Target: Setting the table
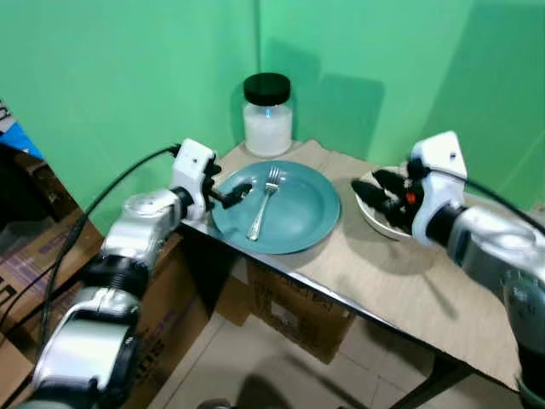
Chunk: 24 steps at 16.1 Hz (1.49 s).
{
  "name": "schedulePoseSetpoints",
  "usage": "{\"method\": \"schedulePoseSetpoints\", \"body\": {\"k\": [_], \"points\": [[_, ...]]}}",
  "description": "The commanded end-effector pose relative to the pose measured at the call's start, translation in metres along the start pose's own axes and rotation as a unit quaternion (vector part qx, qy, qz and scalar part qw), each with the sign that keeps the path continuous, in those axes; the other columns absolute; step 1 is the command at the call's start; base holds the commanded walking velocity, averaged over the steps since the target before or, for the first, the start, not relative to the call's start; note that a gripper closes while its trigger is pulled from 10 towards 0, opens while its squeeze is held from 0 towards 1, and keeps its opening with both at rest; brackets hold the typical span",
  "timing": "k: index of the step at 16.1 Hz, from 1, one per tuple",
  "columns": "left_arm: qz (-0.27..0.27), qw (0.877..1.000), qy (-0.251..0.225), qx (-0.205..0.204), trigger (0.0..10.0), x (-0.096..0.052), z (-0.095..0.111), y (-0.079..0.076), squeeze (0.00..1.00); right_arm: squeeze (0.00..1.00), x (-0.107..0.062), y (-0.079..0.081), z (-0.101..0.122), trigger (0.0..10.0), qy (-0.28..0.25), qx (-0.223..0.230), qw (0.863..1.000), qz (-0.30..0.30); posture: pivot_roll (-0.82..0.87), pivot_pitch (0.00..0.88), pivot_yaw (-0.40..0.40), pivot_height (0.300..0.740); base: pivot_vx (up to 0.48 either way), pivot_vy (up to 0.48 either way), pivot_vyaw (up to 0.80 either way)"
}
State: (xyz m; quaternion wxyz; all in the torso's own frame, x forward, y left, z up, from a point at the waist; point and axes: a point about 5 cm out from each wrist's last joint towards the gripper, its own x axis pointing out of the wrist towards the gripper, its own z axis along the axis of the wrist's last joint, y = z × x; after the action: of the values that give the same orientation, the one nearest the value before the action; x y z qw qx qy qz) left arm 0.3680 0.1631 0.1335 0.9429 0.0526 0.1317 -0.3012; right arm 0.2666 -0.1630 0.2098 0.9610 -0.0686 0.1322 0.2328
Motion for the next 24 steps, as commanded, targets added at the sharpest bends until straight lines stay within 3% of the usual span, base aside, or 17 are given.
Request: {"method": "schedulePoseSetpoints", "body": {"k": [1, 3, 5, 8, 9, 10, 11, 12, 16, 24], "points": [[-0.012, 1.000, 0.005, 0.006, 10.0, 0.005, 0.000, -0.002, 0.00, 0.00, -0.003, 0.003, 0.004, 10.0, -0.009, -0.017, 1.000, -0.005, -0.13, 0.000, 0.071, 0.740, 0.000, 0.000, 0.00], [-0.031, 0.999, 0.010, 0.010, 10.0, 0.012, -0.002, -0.007, 0.00, 0.00, -0.007, 0.006, 0.002, 10.0, 0.001, -0.024, 1.000, -0.009, -0.15, 0.008, 0.068, 0.740, 0.000, 0.000, 0.00], [-0.079, 0.996, 0.028, 0.006, 10.0, 0.023, -0.004, -0.022, 0.00, 0.00, -0.011, 0.012, -0.004, 10.0, 0.020, -0.033, 0.999, -0.005, -0.16, 0.025, 0.074, 0.740, 0.000, 0.000, 0.00], [-0.035, 0.993, 0.106, 0.048, 10.0, 0.027, -0.017, -0.021, 0.00, 0.00, -0.014, 0.013, -0.009, 10.0, 0.040, -0.041, 0.998, -0.002, -0.17, 0.026, 0.088, 0.740, 0.000, 0.000, 0.00], [-0.010, 0.991, 0.121, 0.056, 4.4, 0.027, -0.018, -0.017, 0.00, 0.00, -0.016, 0.014, -0.011, 10.0, 0.049, -0.043, 0.998, 0.001, -0.17, 0.025, 0.089, 0.740, 0.000, 0.000, 0.00], [-0.003, 0.991, 0.123, 0.049, 4.4, 0.027, -0.017, -0.016, 0.00, 0.00, -0.017, 0.014, -0.013, 10.0, 0.056, -0.045, 0.997, 0.004, -0.16, 0.021, 0.089, 0.740, 0.000, 0.000, 0.00], [-0.003, 0.990, 0.130, 0.049, 0.5, 0.028, -0.016, -0.016, 0.00, 0.00, -0.018, 0.014, -0.015, 10.0, 0.069, -0.050, 0.996, 0.009, -0.16, 0.015, 0.086, 0.740, 0.000, 0.000, 0.00], [-0.004, 0.989, 0.135, 0.055, 0.0, 0.028, -0.016, -0.016, 0.00, 0.00, -0.017, 0.014, -0.017, 10.0, 0.077, -0.053, 0.996, 0.013, -0.16, 0.012, 0.086, 0.740, 0.000, 0.000, 0.00], [0.004, 0.989, 0.142, 0.050, 0.0, 0.029, -0.012, -0.014, 0.00, 0.00, -0.014, 0.014, -0.020, 10.0, 0.111, -0.048, 0.991, 0.049, -0.15, 0.000, 0.075, 0.740, 0.000, 0.000, 0.00], [0.002, 0.986, 0.163, 0.030, 0.0, 0.025, -0.013, -0.009, 0.00, 0.00, 0.002, 0.023, -0.030, 10.0, 0.136, 0.006, 0.985, 0.103, -0.13, 0.000, 0.058, 0.740, 0.000, 0.000, 0.00]]}}
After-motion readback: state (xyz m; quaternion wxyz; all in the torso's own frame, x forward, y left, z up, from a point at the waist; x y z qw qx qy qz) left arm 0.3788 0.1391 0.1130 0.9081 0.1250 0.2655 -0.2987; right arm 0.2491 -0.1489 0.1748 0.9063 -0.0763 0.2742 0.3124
